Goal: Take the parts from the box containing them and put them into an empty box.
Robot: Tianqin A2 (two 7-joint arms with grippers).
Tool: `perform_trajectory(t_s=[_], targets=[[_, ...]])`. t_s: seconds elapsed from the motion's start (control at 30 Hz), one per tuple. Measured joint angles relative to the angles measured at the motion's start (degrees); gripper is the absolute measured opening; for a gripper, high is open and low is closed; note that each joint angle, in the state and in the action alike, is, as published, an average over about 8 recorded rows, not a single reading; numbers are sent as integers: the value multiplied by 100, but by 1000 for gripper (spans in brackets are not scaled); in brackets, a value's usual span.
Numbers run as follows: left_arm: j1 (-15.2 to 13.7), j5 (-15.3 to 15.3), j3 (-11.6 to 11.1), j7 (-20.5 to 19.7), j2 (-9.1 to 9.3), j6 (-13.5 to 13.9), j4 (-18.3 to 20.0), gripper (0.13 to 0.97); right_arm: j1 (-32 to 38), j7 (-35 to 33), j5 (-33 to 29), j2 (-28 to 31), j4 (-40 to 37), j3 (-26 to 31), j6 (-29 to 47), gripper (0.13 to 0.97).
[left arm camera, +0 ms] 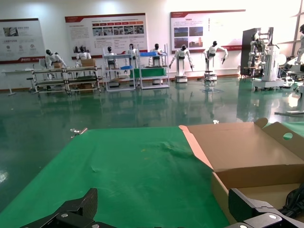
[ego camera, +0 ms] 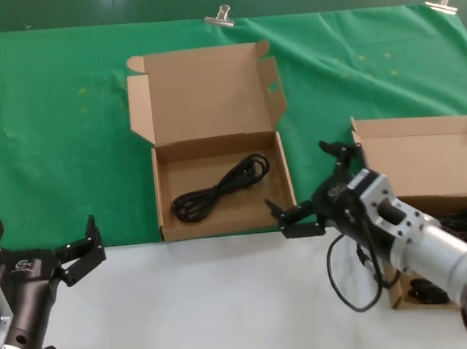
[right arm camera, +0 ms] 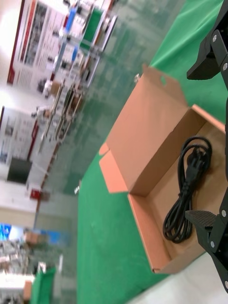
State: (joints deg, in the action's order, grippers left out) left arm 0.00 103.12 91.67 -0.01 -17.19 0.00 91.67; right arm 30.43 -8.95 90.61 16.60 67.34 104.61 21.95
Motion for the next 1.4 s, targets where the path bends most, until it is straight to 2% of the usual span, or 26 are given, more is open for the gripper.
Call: perform_trajectory(t_s=[0.9, 1.4], targets=[[0, 1, 0, 3, 0, 0, 0, 966, -2577, 758, 1061, 50, 2061, -1096, -1859, 966], [0, 1, 0, 1, 0, 0, 0, 966, -2799, 823, 1152, 55, 2238, -1190, -2019, 966]])
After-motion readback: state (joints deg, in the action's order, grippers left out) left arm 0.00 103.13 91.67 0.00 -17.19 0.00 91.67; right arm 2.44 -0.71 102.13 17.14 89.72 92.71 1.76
